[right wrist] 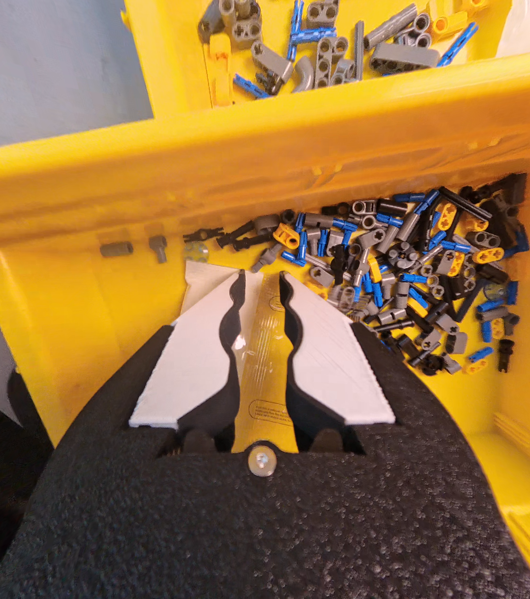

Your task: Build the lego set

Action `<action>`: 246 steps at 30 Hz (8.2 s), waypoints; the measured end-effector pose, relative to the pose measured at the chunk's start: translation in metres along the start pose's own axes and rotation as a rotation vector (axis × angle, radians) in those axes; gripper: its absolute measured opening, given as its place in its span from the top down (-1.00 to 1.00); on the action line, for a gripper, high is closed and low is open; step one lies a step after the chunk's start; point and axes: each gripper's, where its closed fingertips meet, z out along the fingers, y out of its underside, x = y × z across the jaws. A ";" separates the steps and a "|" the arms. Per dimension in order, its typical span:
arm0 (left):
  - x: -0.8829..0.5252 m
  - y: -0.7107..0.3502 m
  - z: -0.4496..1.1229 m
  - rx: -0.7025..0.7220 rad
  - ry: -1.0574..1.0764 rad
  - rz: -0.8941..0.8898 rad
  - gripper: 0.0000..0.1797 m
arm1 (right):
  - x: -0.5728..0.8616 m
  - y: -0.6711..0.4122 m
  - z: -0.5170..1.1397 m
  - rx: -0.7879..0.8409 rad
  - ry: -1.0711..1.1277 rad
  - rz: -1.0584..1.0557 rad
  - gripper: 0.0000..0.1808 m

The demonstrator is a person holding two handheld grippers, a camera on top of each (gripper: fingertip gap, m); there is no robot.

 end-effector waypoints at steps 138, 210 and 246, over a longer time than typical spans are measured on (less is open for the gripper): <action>0.030 -0.095 -0.025 0.266 0.433 -0.619 0.99 | -0.247 -0.219 -0.059 0.681 0.906 -1.279 0.92; -0.009 -0.104 -0.035 0.252 0.540 -0.735 0.30 | -0.030 -0.166 -0.116 0.506 0.798 -0.758 1.00; -0.466 0.049 -0.246 -0.341 -0.189 -0.821 0.92 | -0.183 -0.220 0.010 0.876 0.358 -0.547 0.85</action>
